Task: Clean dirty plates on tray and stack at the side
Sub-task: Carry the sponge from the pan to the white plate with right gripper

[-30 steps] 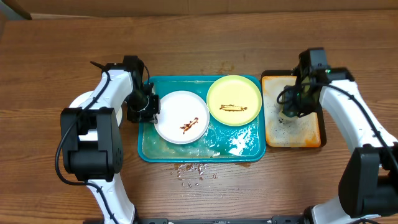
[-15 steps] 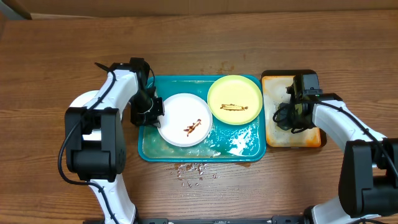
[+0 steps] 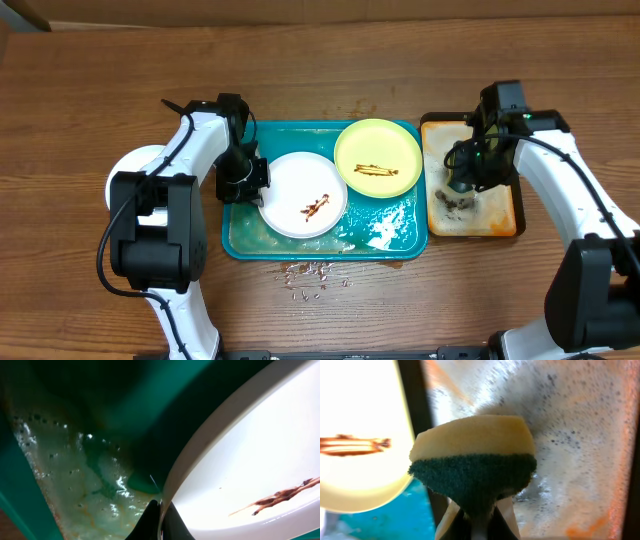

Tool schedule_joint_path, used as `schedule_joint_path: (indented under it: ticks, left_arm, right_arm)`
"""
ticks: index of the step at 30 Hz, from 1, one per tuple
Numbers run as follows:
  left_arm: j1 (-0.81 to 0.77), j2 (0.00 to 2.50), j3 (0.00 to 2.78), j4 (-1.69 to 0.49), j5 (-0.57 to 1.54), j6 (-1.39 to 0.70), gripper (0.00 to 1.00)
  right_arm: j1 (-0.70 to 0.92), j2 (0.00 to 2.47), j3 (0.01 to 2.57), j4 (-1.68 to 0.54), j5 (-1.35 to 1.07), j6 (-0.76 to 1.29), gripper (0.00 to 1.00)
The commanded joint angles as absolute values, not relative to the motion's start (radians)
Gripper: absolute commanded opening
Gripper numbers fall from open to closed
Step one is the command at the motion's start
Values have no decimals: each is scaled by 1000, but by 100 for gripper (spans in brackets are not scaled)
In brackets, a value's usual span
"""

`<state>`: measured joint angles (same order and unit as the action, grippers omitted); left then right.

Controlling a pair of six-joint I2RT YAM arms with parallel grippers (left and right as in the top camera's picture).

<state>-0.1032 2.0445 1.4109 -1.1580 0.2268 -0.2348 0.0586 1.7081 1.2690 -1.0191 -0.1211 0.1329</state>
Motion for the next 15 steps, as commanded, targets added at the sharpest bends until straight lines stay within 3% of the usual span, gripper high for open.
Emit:
schedule_joint_path:
  ticks: [1, 4, 15]
  left_arm:
    - [-108, 2057, 1425, -1181, 198, -251, 4]
    - [-108, 2057, 1425, -1205, 182, -251, 4]
    - [-109, 2057, 1425, -1256, 150, -252, 4]
  right_arm:
    - [62, 1677, 1289, -1034, -294, 48, 4]
    - [91, 1678, 1288, -1056, -438, -62, 4]
    - [396, 1684, 1275, -878, -491, 31, 4]
